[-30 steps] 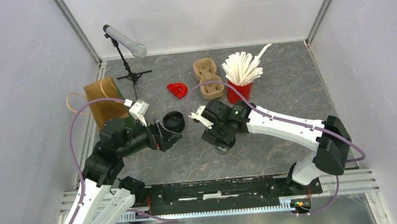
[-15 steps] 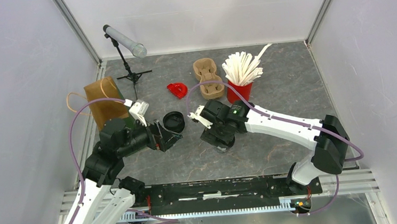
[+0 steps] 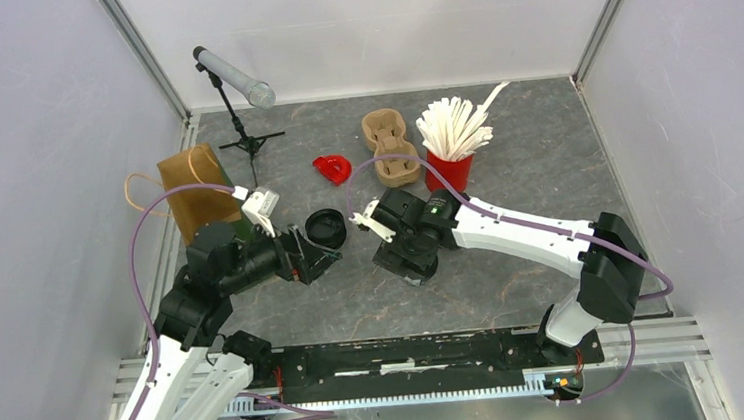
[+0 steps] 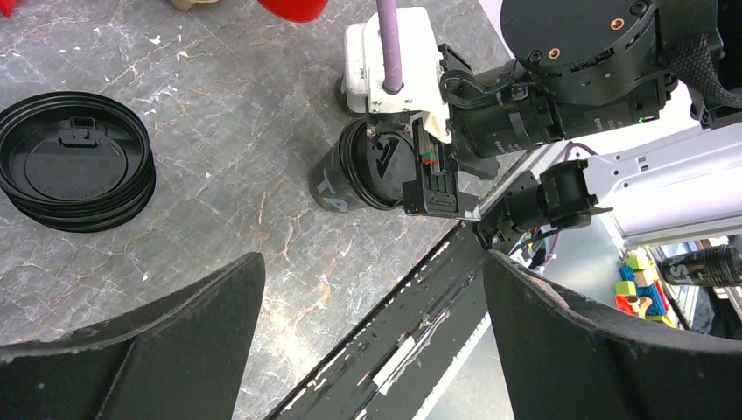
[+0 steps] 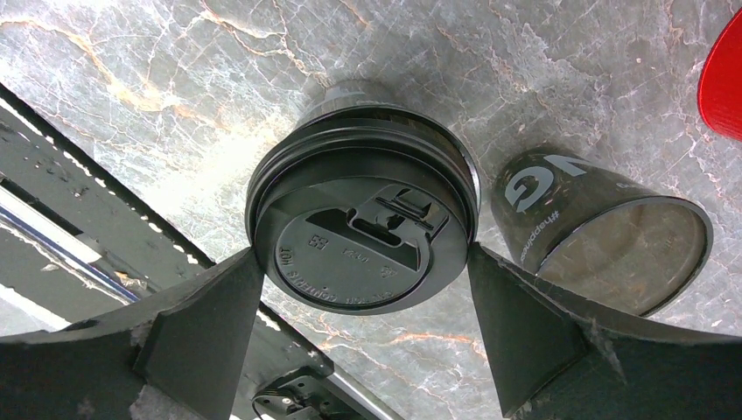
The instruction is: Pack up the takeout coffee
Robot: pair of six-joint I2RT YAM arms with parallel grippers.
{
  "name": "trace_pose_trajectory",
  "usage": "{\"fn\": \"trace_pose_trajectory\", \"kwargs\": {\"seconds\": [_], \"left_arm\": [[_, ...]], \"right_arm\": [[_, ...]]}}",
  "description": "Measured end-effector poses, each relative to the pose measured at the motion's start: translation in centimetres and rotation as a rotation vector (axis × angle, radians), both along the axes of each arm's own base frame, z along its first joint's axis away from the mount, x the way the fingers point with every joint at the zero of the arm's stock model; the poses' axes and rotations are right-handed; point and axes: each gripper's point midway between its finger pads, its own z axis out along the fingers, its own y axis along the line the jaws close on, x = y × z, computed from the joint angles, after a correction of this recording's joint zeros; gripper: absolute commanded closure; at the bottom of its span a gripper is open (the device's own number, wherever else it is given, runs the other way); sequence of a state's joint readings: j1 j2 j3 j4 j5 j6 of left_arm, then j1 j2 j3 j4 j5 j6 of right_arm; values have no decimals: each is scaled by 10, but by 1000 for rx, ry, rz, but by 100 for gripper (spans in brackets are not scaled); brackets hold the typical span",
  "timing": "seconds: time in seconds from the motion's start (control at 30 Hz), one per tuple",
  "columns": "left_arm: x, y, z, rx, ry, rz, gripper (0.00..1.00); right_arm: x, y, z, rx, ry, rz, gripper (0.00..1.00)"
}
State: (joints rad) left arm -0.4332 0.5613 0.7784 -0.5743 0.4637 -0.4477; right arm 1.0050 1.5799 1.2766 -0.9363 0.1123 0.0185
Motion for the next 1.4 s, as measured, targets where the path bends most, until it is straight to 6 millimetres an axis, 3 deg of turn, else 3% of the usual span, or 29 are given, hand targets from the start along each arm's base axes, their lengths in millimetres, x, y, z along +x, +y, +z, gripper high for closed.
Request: {"fn": "trace_pose_trajectory", "kwargs": {"seconds": [0.63, 0.9, 1.0, 1.13, 1.2, 1.4], "left_arm": [[0, 0, -1, 2, 4, 1, 0], [6, -2, -10, 23, 45, 3, 0], [11, -4, -20, 45, 86, 7, 0], [18, -12, -31, 68, 164, -20, 0], [21, -19, -37, 71, 213, -53, 0], [24, -48, -50, 117, 292, -148, 0]], "right_arm": [[3, -2, 14, 31, -43, -6, 2], [6, -1, 49, 157, -110, -15, 5], [6, -4, 58, 231, -141, -26, 12], [7, -20, 51, 315, -165, -72, 35], [8, -29, 47, 369, -182, -107, 46], [11, -36, 49, 542, -262, -162, 65]]}}
